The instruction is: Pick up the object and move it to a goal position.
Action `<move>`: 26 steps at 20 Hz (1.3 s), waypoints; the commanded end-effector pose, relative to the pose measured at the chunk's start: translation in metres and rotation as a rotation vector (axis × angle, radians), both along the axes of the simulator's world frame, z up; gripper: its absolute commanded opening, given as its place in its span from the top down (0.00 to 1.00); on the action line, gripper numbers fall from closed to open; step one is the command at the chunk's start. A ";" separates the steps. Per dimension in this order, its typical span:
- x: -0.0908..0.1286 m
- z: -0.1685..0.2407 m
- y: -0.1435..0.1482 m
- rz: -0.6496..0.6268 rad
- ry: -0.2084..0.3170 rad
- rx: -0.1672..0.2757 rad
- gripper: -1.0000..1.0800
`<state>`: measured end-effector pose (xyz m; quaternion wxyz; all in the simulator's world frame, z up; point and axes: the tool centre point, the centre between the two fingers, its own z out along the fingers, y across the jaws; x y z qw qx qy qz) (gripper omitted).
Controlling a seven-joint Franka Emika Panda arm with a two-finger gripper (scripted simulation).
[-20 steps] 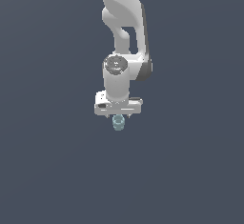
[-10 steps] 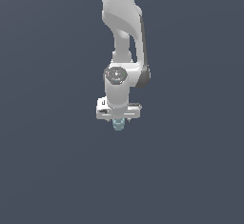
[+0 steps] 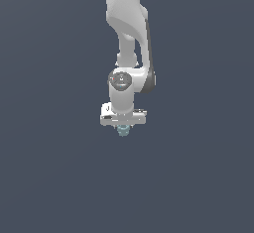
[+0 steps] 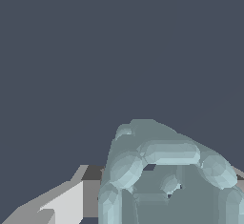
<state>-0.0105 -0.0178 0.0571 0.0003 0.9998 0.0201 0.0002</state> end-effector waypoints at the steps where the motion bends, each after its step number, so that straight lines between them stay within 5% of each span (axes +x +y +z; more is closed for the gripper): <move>1: 0.000 -0.001 0.000 0.001 0.001 0.000 1.00; 12: 0.001 0.017 0.001 0.000 0.000 0.000 1.00; 26: 0.010 0.121 0.011 0.000 0.000 0.000 1.00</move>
